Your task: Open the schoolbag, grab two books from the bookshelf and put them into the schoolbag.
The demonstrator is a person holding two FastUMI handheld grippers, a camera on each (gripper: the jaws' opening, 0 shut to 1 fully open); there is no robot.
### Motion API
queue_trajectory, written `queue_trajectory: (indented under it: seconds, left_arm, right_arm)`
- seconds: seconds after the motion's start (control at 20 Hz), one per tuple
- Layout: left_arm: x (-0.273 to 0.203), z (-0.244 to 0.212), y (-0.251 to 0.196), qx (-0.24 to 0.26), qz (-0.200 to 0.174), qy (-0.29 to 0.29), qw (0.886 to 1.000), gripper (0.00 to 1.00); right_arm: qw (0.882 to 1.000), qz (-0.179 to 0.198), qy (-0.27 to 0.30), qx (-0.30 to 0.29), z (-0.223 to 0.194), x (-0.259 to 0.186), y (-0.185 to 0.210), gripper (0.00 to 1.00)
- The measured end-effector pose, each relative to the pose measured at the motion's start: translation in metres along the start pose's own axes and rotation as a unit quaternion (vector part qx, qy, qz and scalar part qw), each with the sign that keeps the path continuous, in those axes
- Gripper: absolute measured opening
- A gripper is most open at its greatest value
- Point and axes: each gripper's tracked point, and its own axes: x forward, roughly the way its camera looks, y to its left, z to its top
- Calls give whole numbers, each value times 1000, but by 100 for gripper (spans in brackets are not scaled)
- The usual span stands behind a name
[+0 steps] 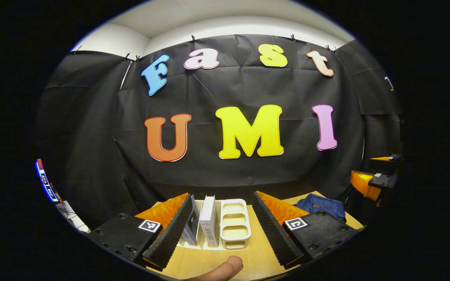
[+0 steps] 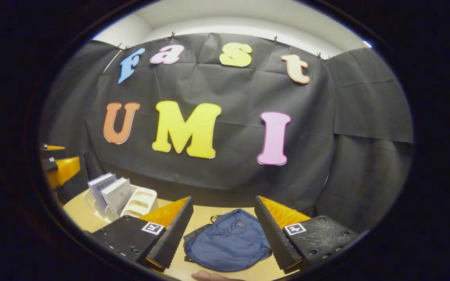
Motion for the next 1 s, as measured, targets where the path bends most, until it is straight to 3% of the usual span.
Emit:
queue_trajectory:
  seconds: [0.45,0.7,1.0]
  left_arm:
    - [-14,-18,20,4,35,24,999,99]
    - [-27,-26,33,15,65,39,997,99]
    - [-39,-27,46,20,95,47,994,99]
  right_arm:
    - [988,39,90,-119,-131,15,36,96]
    - [973,78,147,-160,-202,30,61,99]
    - [948,91,193,-235,-273,44,79,99]
